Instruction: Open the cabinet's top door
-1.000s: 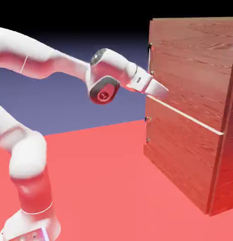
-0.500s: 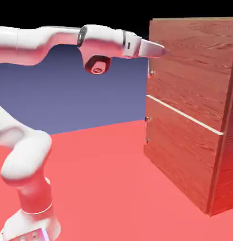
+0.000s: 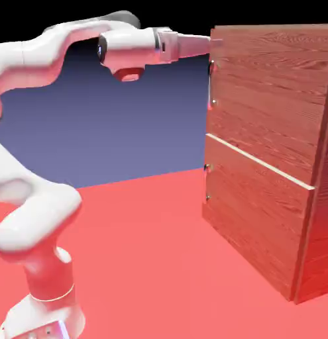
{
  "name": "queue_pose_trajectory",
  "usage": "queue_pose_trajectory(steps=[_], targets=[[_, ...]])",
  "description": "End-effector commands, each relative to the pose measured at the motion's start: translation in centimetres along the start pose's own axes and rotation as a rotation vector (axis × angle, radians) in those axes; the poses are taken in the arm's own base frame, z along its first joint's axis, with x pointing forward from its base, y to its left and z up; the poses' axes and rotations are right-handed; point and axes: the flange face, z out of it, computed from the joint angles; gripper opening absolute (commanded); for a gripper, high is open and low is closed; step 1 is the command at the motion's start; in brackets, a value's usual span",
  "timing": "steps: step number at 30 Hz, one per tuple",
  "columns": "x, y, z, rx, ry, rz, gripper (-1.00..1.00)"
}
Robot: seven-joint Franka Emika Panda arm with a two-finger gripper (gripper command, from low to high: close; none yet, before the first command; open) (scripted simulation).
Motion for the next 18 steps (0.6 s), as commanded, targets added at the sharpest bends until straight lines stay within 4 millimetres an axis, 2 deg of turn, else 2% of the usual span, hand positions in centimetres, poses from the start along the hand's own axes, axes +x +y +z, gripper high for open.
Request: queue_pose_trajectory(steps=[1,9,18], targets=[[-0.6,-0.4,0.0,0.006,0.005,0.0,0.0],[-6.6,-2.9,0.9,0.036,0.015,0.001,0.0],[-15.7,-4.1,2.8,0.035,-0.032,0.006,0.0]])
